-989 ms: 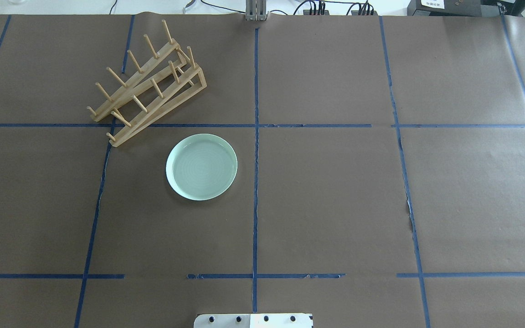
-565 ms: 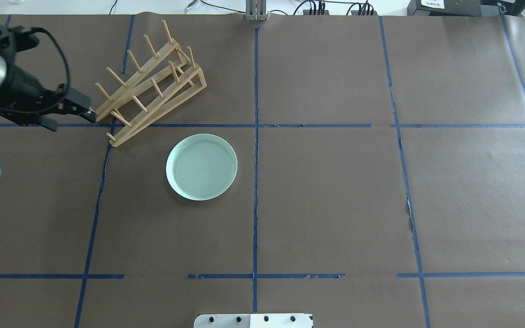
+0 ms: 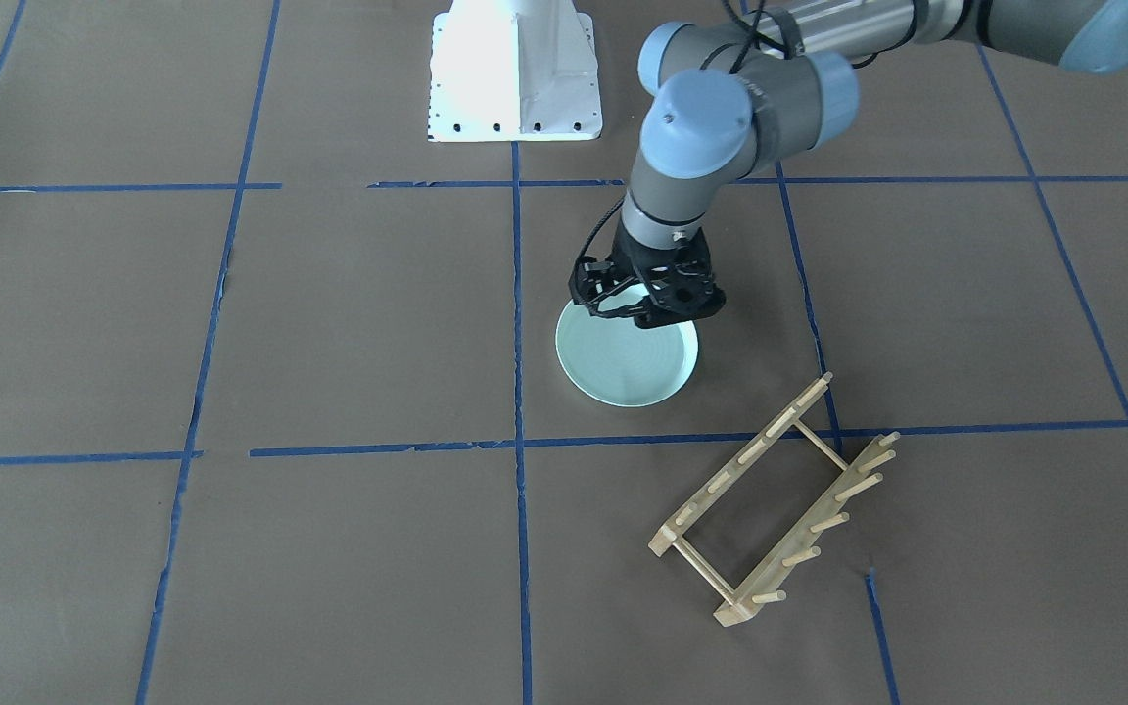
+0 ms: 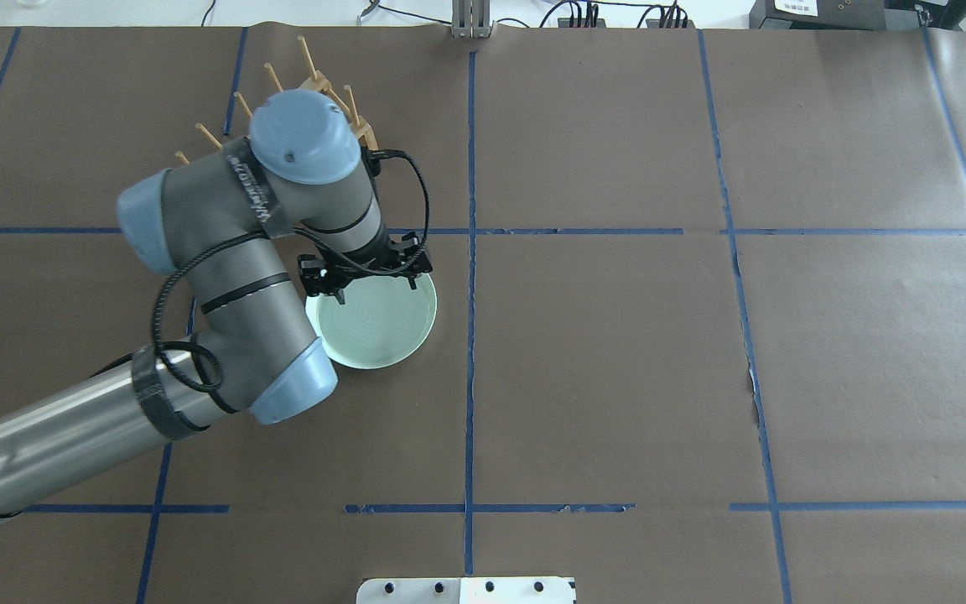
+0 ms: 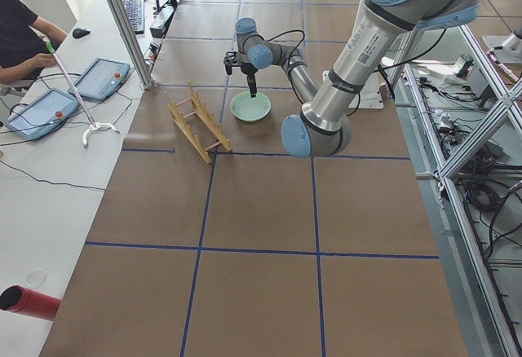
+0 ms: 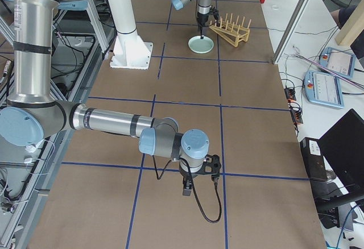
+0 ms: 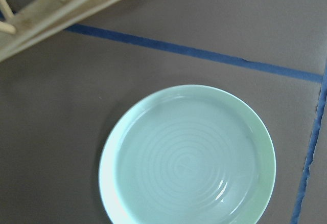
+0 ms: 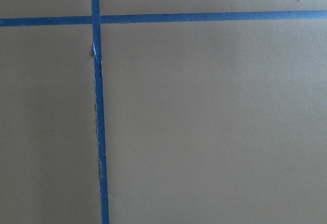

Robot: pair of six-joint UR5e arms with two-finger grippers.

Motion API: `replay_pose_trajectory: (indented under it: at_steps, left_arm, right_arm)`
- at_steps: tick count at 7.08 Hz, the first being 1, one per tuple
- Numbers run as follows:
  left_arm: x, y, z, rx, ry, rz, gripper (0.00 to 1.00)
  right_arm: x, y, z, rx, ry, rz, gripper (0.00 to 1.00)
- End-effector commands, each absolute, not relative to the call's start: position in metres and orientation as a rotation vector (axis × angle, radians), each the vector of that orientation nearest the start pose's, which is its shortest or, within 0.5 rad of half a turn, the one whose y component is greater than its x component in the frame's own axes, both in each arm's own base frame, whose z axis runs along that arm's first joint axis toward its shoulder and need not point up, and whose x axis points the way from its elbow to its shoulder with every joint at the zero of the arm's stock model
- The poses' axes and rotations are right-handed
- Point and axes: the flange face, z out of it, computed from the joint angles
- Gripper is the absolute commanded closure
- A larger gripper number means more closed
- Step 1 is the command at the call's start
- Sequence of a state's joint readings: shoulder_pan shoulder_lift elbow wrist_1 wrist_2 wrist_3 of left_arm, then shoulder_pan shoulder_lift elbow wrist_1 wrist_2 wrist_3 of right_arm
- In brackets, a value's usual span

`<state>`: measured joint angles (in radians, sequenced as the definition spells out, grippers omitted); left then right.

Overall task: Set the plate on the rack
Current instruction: 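Move the left gripper over the pale green plate and lower to its rim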

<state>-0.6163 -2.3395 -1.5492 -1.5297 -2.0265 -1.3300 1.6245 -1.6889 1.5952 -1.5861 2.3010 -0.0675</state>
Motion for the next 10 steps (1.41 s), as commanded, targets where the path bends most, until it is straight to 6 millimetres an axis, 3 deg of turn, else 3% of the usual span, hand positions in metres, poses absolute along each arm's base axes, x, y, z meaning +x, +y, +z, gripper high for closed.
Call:
replay_pose_trajectory:
  at_steps: [1,2,3,4,8,9,10]
  left_arm:
    - [0.579,-0.5,0.196,-0.123,0.762,-0.201,0.07]
    - [0.595,-0.49,0.195,-0.036,0.742,-0.195,0.11]
    - [0.604,-0.492,0.199,0.012,0.728,-0.187,0.17]
    - [0.614,-0.486,0.202,0.021,0.735,-0.151,0.18]
    - [0.625,-0.482,0.21,0.022,0.741,-0.135,0.43]
    - [0.624,-0.482,0.209,0.023,0.744,-0.135,0.76]
    - [0.625,-0.481,0.208,0.021,0.746,-0.134,1.0]
  right_arm:
    - [0.09,-0.427,0.706,-0.06,-0.734,0.027,0.0]
    - [0.09,-0.427,0.706,-0.06,-0.734,0.027,0.0]
    - [0.09,-0.427,0.706,-0.06,-0.734,0.027,0.0]
    - [0.09,-0.427,0.707,-0.061,-0.734,0.027,0.0]
    - [0.09,-0.427,0.706,-0.06,-0.734,0.027,0.0]
    - [0.09,-0.427,0.706,-0.06,-0.734,0.027,0.0]
    - [0.09,-0.427,0.706,-0.06,-0.734,0.027,0.0]
